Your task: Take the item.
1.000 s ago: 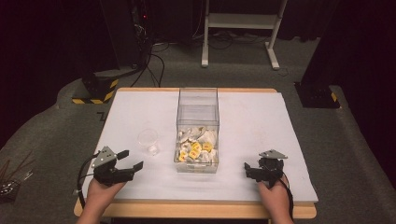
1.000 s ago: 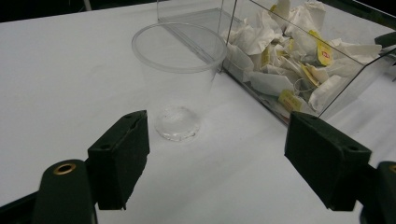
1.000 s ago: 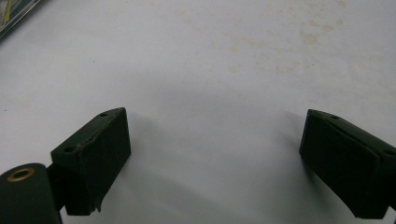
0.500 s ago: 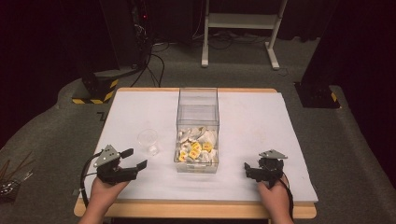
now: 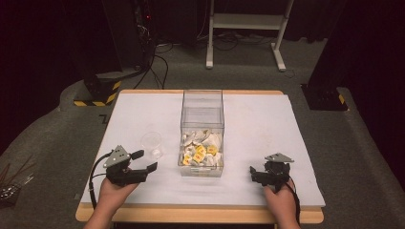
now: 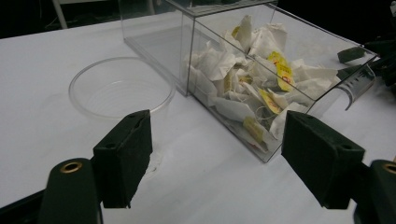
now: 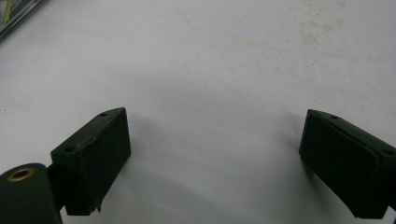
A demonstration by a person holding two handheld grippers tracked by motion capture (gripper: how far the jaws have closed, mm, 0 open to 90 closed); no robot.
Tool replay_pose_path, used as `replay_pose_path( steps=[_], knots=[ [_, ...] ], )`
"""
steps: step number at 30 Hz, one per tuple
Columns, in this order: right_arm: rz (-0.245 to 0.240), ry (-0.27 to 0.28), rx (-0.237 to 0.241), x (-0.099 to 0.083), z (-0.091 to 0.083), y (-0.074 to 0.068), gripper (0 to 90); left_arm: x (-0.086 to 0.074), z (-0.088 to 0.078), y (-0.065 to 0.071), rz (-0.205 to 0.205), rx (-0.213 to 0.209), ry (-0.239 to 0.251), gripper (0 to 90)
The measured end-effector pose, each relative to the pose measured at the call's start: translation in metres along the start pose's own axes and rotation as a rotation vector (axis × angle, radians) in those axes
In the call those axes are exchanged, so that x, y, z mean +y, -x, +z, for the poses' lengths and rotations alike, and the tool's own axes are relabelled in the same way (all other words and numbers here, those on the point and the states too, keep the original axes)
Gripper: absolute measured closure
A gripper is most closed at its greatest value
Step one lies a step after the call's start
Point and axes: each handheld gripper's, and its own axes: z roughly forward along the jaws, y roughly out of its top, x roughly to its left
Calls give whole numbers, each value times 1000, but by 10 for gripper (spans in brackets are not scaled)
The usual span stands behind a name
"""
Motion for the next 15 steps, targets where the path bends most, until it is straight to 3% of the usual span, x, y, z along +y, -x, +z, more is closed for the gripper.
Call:
replay_pose_path(
  steps=[10, 15],
  knots=[
    [0, 0, 0, 0, 0, 0, 87, 11, 13, 8, 42, -23, -9, 256],
    [0, 1, 0, 0, 0, 0, 87, 18, 15, 10, 44, -34, 0, 257]
  ],
)
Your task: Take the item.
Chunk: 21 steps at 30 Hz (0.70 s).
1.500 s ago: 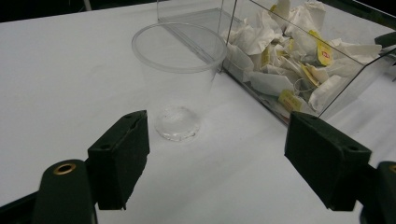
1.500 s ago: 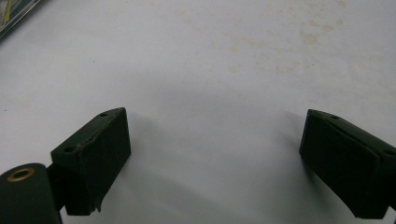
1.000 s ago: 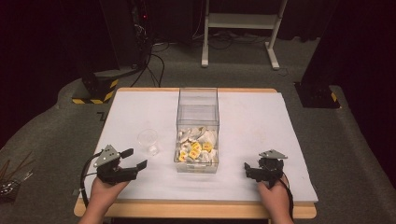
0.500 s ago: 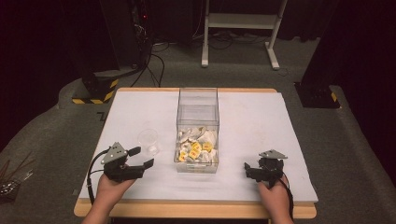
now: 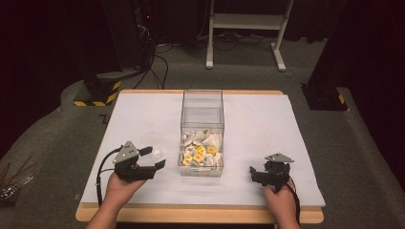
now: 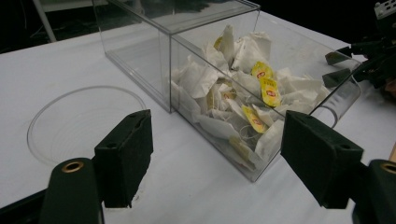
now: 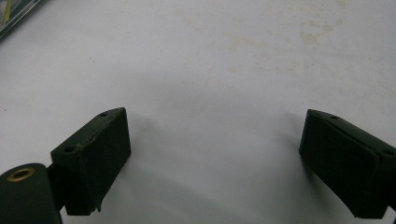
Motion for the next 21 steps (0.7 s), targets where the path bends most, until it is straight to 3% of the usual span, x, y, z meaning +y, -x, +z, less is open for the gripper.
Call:
replay_pose_path(
  steps=[6, 21],
  knots=[
    [-3, 1, -1, 0, 0, 0, 88, 7, 5, 2, -15, -37, 16, 264],
    [-4, 1, -2, 0, 0, 0, 89, 19, 21, 8, 4, -67, -8, 272]
  ],
)
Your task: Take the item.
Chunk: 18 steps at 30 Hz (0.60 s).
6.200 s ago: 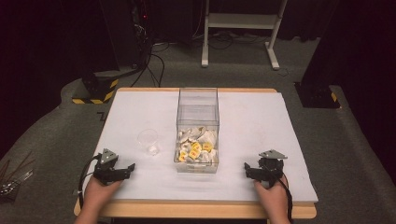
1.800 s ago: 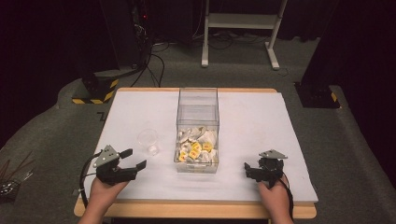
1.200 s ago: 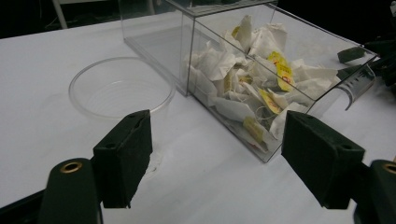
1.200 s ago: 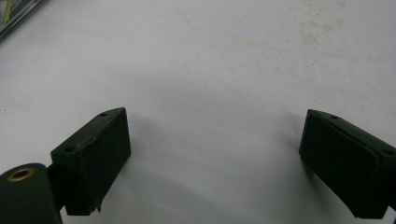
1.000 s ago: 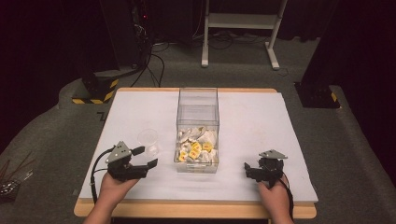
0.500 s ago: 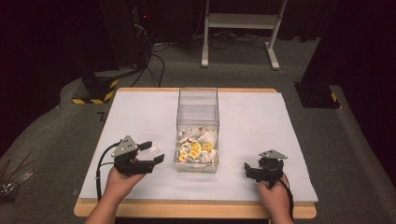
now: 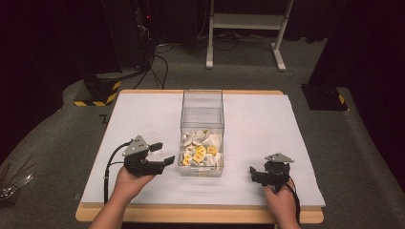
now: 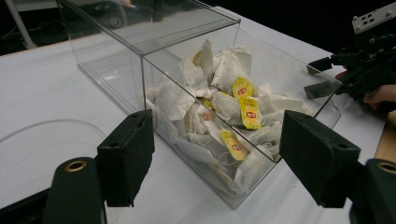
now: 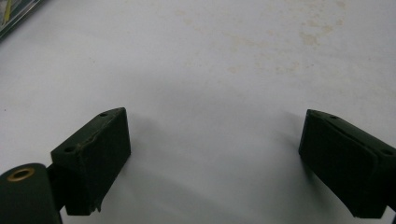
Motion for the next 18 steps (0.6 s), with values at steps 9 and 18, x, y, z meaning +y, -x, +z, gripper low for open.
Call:
replay_pose_path(
  steps=[9, 18],
  knots=[
    [1, -1, 0, 0, 0, 0, 89, 10, 12, 6, 0, -31, -12, 274],
    [0, 0, 0, 0, 0, 0, 90, 17, 23, 11, 14, -42, -28, 275]
  ],
)
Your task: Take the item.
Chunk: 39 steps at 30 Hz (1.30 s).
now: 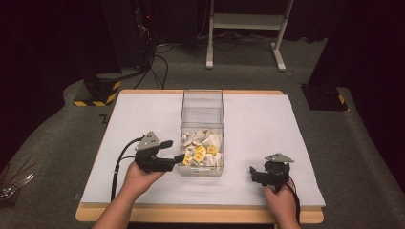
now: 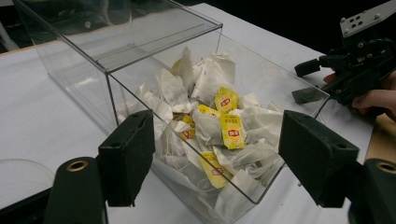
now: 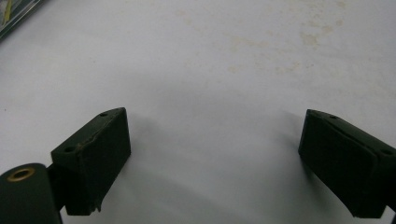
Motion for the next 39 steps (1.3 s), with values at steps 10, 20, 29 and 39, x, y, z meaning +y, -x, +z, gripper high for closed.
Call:
replay_pose_path(
  steps=[10, 20, 29, 39],
  knots=[
    [0, 0, 0, 0, 0, 0, 91, 9, 12, 4, -2, -29, -2, 280],
    [0, 0, 1, 0, 0, 0, 92, 15, 24, 6, 18, -36, -33, 288],
    [0, 0, 0, 0, 0, 0, 93, 18, 36, 3, 23, -37, -69, 303],
    [0, 0, 1, 0, 0, 0, 93, 22, 52, -1, 22, -42, -139, 329]
  ],
)
